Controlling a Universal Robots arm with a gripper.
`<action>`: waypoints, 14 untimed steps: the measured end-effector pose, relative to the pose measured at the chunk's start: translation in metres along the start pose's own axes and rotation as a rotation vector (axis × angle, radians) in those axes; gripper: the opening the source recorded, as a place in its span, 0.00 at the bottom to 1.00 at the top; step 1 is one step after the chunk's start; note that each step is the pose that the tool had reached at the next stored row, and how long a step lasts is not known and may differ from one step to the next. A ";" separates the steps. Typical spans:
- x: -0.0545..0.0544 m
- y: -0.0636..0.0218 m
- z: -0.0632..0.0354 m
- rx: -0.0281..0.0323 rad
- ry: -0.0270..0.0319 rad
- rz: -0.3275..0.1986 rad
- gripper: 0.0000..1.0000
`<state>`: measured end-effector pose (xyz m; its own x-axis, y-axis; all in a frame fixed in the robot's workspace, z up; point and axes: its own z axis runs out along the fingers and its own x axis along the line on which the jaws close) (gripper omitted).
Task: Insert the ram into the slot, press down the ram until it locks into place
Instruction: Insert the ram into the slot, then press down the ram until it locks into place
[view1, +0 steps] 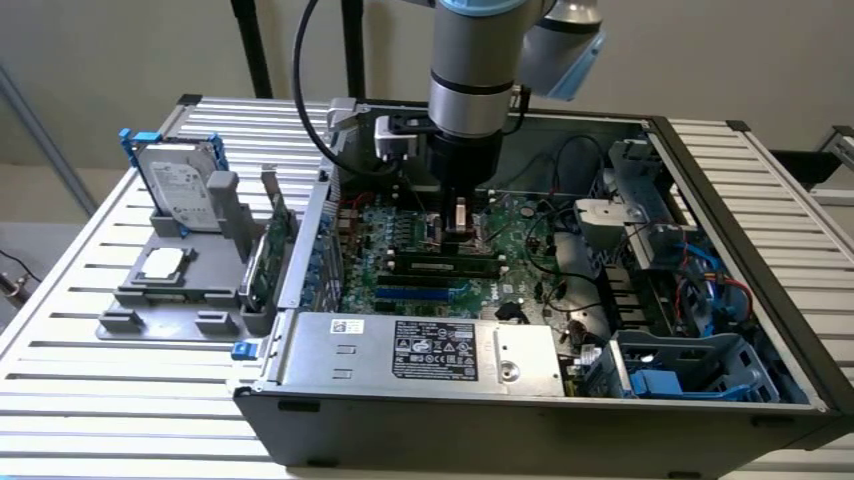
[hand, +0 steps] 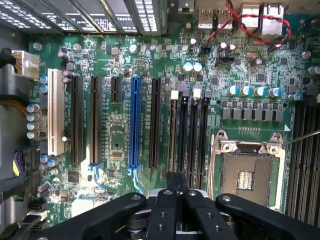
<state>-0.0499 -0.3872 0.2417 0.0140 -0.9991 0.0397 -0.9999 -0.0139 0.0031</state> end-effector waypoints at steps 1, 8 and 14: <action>0.000 0.0000 0.0000 0.0000 -0.0001 0.000 0.11; 0.000 0.0002 0.0000 0.0000 -0.0001 0.000 0.11; 0.000 0.0002 0.0000 0.0000 -0.0001 0.000 0.11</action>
<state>-0.0501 -0.3872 0.2416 0.0140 -0.9991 0.0396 -0.9999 -0.0139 0.0032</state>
